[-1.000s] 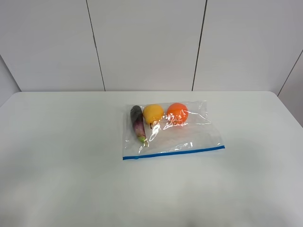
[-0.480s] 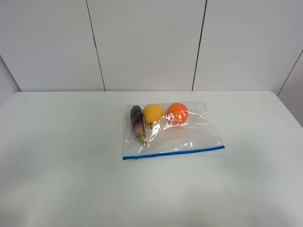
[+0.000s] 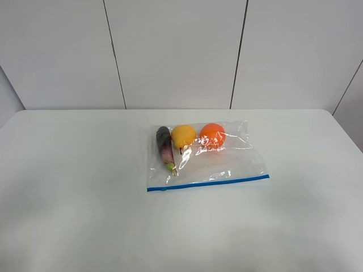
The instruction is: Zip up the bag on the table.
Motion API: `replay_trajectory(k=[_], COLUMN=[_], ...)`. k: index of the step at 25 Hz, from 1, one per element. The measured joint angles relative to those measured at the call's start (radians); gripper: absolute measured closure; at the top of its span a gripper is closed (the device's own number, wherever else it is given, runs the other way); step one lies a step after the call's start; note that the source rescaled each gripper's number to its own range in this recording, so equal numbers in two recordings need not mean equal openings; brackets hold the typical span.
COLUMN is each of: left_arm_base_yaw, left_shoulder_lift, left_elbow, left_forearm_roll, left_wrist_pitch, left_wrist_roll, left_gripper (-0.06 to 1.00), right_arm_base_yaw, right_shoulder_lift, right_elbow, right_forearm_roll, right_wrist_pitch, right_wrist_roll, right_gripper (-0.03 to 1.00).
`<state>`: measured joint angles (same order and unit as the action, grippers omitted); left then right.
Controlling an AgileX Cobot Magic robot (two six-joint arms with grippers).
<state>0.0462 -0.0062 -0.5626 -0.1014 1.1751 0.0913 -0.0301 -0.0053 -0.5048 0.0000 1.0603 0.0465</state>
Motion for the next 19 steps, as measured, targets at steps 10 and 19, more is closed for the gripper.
replay_trajectory(k=[10, 19], left_arm_base_yaw=[0.000, 0.000], left_shoulder_lift=[0.000, 0.000], left_elbow=[0.000, 0.000], left_forearm_roll=[0.000, 0.000], left_wrist_pitch=[0.000, 0.000], left_wrist_roll=[0.000, 0.000], left_gripper=[0.17, 0.17], right_arm_base_yaw=[0.000, 0.000], right_shoulder_lift=[0.000, 0.000], right_elbow=[0.001, 0.001], right_forearm_roll=[0.000, 0.000], right_wrist_pitch=[-0.008, -0.013], right_wrist_roll=[0.000, 0.000], right_gripper=[0.01, 0.01])
